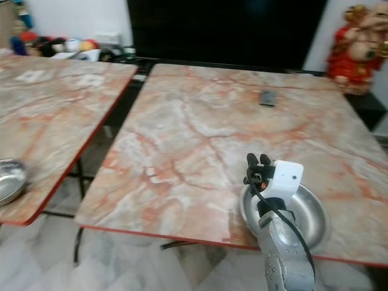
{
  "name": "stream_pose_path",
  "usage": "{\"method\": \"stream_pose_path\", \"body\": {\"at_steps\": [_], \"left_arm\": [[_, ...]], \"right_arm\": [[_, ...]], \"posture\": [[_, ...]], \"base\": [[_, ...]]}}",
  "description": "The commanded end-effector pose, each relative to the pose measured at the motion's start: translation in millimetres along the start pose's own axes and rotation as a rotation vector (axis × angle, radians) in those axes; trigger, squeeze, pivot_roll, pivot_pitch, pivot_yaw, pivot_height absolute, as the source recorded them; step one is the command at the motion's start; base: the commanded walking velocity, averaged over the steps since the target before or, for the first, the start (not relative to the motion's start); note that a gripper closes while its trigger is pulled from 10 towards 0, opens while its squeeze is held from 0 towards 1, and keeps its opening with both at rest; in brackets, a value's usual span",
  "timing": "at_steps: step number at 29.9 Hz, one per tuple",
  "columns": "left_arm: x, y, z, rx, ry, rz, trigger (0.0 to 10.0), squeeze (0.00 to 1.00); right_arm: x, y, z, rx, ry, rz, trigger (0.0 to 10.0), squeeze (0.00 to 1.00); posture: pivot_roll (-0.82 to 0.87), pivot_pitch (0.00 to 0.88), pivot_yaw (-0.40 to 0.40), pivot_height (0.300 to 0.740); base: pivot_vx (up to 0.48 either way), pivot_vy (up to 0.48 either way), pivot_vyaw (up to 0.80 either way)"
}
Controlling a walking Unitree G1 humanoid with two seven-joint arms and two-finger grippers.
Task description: Setting the table
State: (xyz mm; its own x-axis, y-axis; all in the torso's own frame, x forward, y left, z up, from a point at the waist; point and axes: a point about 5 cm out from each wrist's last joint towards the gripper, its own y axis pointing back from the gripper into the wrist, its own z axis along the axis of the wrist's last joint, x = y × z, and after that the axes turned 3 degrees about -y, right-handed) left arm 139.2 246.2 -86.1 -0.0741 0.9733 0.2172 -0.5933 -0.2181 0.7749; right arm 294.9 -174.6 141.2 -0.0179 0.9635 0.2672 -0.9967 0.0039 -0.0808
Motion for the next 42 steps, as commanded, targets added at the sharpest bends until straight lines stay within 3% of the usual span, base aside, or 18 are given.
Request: {"method": "stream_pose_path", "body": {"at_steps": [1, 11, 27, 42], "left_arm": [[-1.4, -0.1, -1, 0.01, 0.011, -0.003, 10.0, 0.0], [-2.0, -0.3, -1, 0.019, -0.002, -0.014, 10.0, 0.0], [-3.2, 1.5, -10, 0.061, 0.003, -0.015, 10.0, 0.0], [-4.9, 1.8, -11, 0.065, 0.007, -0.015, 10.0, 0.0]], "right_arm": [[-7.6, 2.3, -1, -0.005, -0.007, -0.035, 10.0, 0.0], [-2.7, -1.7, -2, -0.015, -0.041, -0.047, 10.0, 0.0], [21.1, -6.8, -7, -0.009, -0.06, 0.032, 10.0, 0.0], [22.7, -7.4, -9, -0.006, -0.059, 0.03, 10.0, 0.0]], "posture": [[-0.03, 0.08, -0.002, 0.74], [-0.02, 0.08, 0.002, 0.74], [-0.02, 0.06, -0.008, 0.74], [-0.02, 0.045, -0.006, 0.74]], "base": [[0.0, 0.277, 0.0], [0.0, 0.437, 0.0], [0.0, 0.461, 0.0], [0.0, 0.46, 0.0]]}}
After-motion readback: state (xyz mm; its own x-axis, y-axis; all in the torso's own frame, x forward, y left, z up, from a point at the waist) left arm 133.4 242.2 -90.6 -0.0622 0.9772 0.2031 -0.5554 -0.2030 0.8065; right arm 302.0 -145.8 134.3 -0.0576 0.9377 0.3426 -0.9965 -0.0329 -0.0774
